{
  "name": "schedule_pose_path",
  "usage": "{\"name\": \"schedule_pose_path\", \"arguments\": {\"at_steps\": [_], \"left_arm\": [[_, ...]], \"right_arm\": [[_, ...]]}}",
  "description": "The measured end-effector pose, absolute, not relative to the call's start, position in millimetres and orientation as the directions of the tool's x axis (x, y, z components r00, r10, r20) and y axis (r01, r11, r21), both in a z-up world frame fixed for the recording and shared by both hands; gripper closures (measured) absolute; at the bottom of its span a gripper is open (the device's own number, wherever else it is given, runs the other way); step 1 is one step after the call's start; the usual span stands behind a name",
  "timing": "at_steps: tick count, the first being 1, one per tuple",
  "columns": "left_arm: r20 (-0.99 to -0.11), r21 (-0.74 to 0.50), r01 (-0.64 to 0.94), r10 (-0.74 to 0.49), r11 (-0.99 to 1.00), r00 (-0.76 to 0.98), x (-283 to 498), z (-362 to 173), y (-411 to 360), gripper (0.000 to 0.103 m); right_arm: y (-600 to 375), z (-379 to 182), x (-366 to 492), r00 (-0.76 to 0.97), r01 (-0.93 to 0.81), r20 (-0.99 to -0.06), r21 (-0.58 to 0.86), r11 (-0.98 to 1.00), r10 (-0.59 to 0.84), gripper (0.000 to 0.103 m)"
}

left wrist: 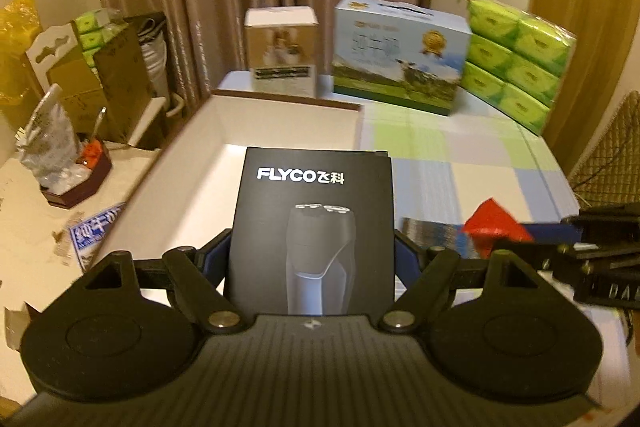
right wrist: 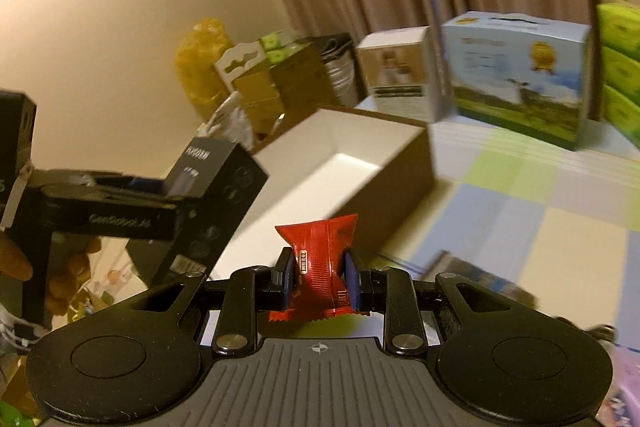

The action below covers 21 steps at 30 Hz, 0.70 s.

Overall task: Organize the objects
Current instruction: 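Carry both items into the open cardboard box and open both grippers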

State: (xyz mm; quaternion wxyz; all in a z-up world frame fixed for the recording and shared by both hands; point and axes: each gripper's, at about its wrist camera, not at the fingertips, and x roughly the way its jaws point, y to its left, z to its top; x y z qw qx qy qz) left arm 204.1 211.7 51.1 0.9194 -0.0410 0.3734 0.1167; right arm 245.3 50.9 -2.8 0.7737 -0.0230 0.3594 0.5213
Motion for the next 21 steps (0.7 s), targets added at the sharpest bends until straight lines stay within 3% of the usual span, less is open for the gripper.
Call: {"name": "schedule_pose_path", "arguments": {"at_steps": [11, 21], "left_arm": [[-0.682, 0.04, -0.229, 0.194, 0.973, 0.705, 217, 48, 305, 0.027], [-0.777, 0.039, -0.172, 0.138, 0.984, 0.614, 248, -1, 357, 0.026]], "right_arm": [[150, -20, 232, 0.167, -0.831, -0.629, 0.324, 0.451, 0.76, 0.079], [205, -53, 236, 0.166, -0.825, -0.725, 0.269, 0.497, 0.669, 0.079]]}}
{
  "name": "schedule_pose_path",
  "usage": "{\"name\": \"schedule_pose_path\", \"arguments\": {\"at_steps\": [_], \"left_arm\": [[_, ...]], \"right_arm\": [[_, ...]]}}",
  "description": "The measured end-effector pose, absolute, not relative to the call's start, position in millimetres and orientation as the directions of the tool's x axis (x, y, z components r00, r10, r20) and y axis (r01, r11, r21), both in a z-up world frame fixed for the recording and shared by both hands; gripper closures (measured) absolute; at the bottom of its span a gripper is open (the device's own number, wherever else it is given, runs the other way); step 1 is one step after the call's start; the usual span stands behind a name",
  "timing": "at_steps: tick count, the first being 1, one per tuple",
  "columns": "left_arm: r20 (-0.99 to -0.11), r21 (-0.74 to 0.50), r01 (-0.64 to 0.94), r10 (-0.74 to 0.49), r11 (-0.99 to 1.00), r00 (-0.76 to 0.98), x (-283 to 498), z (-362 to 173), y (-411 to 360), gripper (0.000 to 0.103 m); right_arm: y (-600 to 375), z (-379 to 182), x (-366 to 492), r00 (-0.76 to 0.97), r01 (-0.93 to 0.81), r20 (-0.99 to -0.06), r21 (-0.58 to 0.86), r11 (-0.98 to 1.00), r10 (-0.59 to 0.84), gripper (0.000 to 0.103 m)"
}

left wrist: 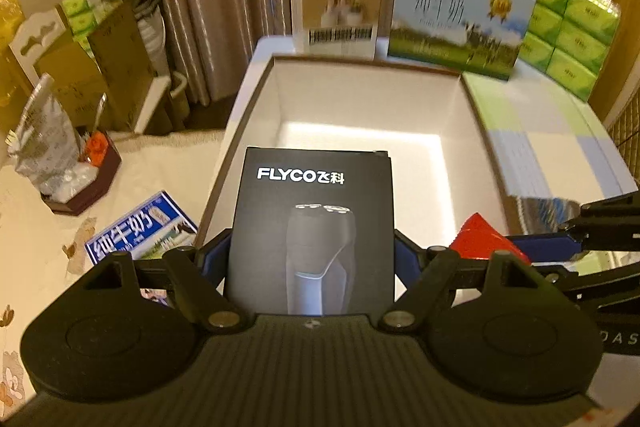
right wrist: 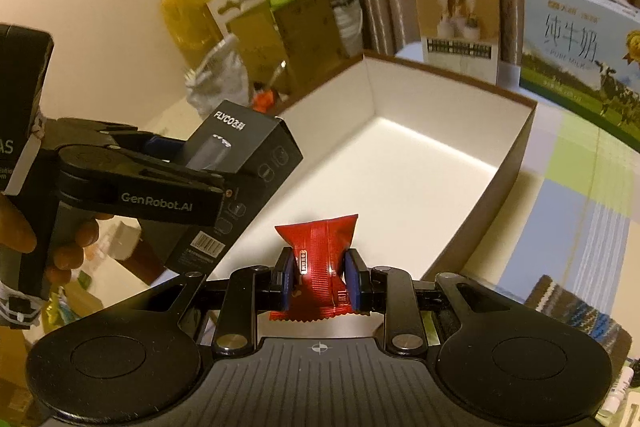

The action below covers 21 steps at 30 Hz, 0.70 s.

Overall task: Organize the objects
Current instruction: 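Carry both items into the open cardboard box and open both grippers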

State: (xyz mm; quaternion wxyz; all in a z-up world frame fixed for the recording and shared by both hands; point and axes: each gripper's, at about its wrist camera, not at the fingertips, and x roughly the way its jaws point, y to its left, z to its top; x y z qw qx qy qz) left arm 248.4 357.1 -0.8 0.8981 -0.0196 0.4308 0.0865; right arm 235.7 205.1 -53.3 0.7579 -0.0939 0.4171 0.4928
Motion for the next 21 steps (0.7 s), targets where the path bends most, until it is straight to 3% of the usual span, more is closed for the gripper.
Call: {"name": "schedule_pose_path", "arguments": {"at_steps": [13, 21], "left_arm": [[-0.869, 0.023, -0.099, 0.069, 0.995, 0.489, 277, -54, 379, 0.026], [-0.872, 0.019, -0.074, 0.053, 0.997, 0.486, 276, -51, 385, 0.02]], "right_arm": [[241, -76, 243, 0.136, -0.84, -0.795, 0.224, 0.494, 0.591, 0.079], [249, -84, 246, 0.13, -0.849, -0.82, 0.198, 0.49, 0.557, 0.079]]}}
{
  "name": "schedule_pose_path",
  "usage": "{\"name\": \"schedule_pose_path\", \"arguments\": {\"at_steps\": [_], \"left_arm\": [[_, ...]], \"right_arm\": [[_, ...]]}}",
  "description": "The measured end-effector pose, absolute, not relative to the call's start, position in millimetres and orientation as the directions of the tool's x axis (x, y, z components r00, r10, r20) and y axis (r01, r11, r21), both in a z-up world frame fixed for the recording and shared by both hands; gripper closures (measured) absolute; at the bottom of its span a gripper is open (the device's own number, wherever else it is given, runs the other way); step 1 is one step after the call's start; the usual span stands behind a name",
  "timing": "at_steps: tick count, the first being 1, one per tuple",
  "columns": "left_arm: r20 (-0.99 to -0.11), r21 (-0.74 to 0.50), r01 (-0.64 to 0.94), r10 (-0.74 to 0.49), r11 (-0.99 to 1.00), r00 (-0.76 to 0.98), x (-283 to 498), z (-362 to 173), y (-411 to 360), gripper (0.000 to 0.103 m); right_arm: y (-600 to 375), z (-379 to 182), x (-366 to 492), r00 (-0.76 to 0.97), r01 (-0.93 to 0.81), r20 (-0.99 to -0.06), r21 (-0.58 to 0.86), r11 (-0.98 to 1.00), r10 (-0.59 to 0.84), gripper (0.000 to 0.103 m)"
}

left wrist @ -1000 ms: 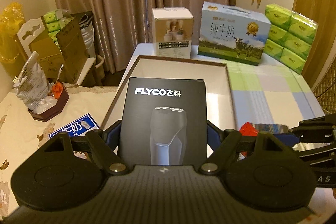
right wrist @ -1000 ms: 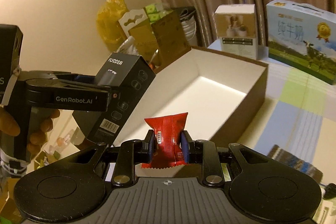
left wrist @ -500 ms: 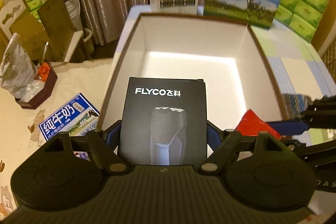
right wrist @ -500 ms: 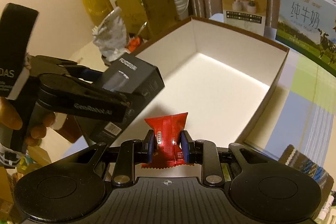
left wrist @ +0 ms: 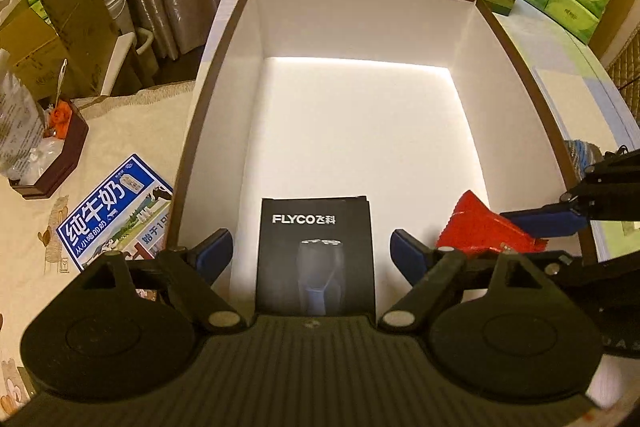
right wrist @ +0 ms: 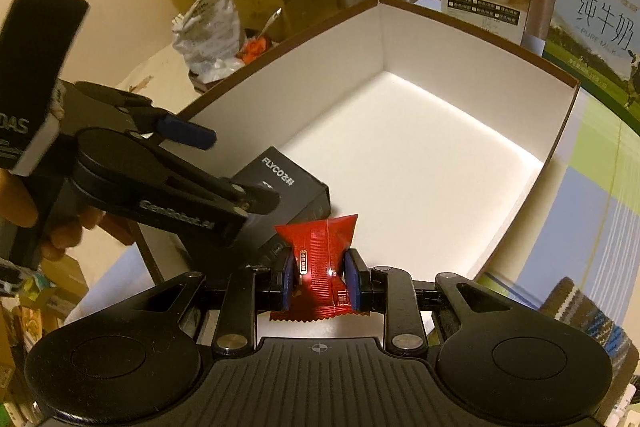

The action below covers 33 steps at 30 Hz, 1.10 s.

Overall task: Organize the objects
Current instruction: 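Carry both items into the open cardboard box and open both grippers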

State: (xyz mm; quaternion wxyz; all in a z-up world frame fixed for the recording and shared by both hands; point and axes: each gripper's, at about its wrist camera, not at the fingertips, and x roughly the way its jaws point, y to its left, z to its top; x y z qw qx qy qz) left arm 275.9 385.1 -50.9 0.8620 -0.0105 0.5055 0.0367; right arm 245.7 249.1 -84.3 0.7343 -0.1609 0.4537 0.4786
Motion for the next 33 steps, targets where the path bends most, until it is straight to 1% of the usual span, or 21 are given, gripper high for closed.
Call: {"name": "schedule_pose_path", "arguments": {"at_steps": [4, 5, 6, 7, 8, 12, 22, 26, 33], "left_arm": [[-0.872, 0.021, -0.067, 0.051, 0.998, 0.487, 272, -48, 387, 0.02], [-0.871, 0.021, -0.066, 0.051, 0.998, 0.489, 272, -48, 386, 0.02], [-0.87, 0.022, -0.065, 0.052, 0.998, 0.49, 271, -47, 387, 0.019], [-0.87, 0.023, -0.062, 0.051, 0.998, 0.49, 270, -46, 387, 0.019], [-0.87, 0.024, -0.059, 0.05, 0.998, 0.49, 270, -46, 387, 0.019], [-0.867, 0.028, -0.05, 0.049, 0.998, 0.495, 266, -42, 388, 0.017], [-0.855, 0.031, -0.044, 0.049, 0.999, 0.517, 249, -28, 386, 0.012], [-0.848, 0.034, -0.05, 0.055, 0.998, 0.528, 242, -21, 385, 0.011], [-0.826, 0.023, -0.046, 0.045, 0.999, 0.562, 224, -3, 374, 0.011]], "right_arm": [[252, -85, 243, 0.134, -0.861, -0.82, 0.182, 0.476, 0.556, 0.079], [252, -85, 243, 0.136, -0.863, -0.819, 0.178, 0.473, 0.557, 0.074], [253, -84, 242, 0.141, -0.864, -0.82, 0.171, 0.473, 0.554, 0.066], [253, -83, 241, 0.15, -0.867, -0.817, 0.162, 0.472, 0.556, 0.044], [252, -81, 238, 0.164, -0.869, -0.809, 0.153, 0.471, 0.565, 0.033], [250, -77, 234, 0.176, -0.876, -0.803, 0.136, 0.463, 0.57, 0.032], [237, -62, 226, 0.196, -0.861, -0.782, 0.151, 0.486, 0.591, 0.016], [228, -53, 221, 0.214, -0.847, -0.766, 0.163, 0.506, 0.606, 0.013], [204, -34, 207, 0.246, -0.823, -0.727, 0.193, 0.535, 0.641, 0.012]]}}
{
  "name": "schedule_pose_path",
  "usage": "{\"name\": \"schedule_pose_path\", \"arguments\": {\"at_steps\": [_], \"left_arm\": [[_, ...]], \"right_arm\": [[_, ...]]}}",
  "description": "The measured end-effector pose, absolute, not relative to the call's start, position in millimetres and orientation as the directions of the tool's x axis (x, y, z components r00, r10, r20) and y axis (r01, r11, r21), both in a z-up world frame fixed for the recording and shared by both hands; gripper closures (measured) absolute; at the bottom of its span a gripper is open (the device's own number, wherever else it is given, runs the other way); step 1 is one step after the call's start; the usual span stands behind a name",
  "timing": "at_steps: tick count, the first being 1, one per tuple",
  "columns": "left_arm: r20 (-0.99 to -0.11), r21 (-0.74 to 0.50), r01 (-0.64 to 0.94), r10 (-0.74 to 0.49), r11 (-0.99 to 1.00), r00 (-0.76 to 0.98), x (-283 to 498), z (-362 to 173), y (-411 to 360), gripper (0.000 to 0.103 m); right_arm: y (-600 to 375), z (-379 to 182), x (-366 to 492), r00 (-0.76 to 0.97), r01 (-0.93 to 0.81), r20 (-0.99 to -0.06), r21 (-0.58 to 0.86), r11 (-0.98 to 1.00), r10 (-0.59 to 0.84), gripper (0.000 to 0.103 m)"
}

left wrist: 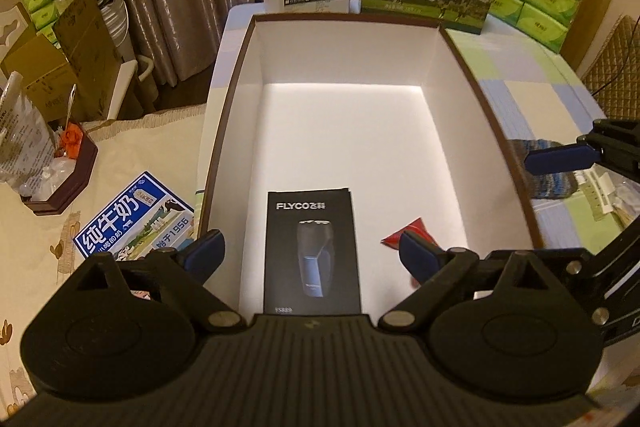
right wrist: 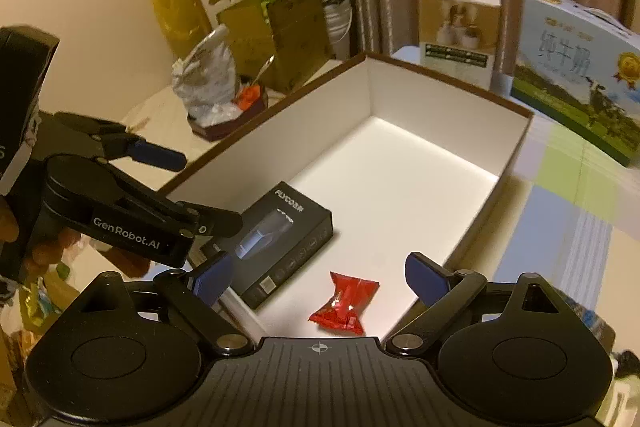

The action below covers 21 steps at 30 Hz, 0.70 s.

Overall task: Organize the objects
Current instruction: 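Carry both items into the open cardboard box and open both grippers, then withdraw both tools from the box toward the knitted pouch and cup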

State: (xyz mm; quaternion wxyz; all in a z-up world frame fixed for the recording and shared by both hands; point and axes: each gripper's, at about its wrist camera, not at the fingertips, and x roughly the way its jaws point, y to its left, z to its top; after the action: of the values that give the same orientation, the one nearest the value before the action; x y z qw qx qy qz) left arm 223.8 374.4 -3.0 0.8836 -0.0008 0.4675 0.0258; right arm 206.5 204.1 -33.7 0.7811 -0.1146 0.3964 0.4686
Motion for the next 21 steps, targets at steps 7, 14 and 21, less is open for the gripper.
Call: {"name": "schedule_pose_path", "arguments": {"at_steps": [7, 14, 21], "left_arm": [[-0.802, -0.003, -0.051, 0.028, 0.999, 0.597, 197, 14, 352, 0.01], [-0.793, -0.019, -0.063, 0.023, 0.998, 0.609, 171, 22, 316, 0.008], [-0.798, -0.047, -0.076, 0.008, 0.996, 0.602, 154, 22, 277, 0.008]], "right_arm": [[170, -16, 188, 0.279, -0.806, -0.689, 0.211, 0.553, 0.669, 0.012], [125, -7, 177, 0.289, -0.789, -0.667, 0.241, 0.566, 0.686, 0.012], [76, -4, 174, 0.302, -0.764, -0.667, 0.258, 0.591, 0.681, 0.012]]}}
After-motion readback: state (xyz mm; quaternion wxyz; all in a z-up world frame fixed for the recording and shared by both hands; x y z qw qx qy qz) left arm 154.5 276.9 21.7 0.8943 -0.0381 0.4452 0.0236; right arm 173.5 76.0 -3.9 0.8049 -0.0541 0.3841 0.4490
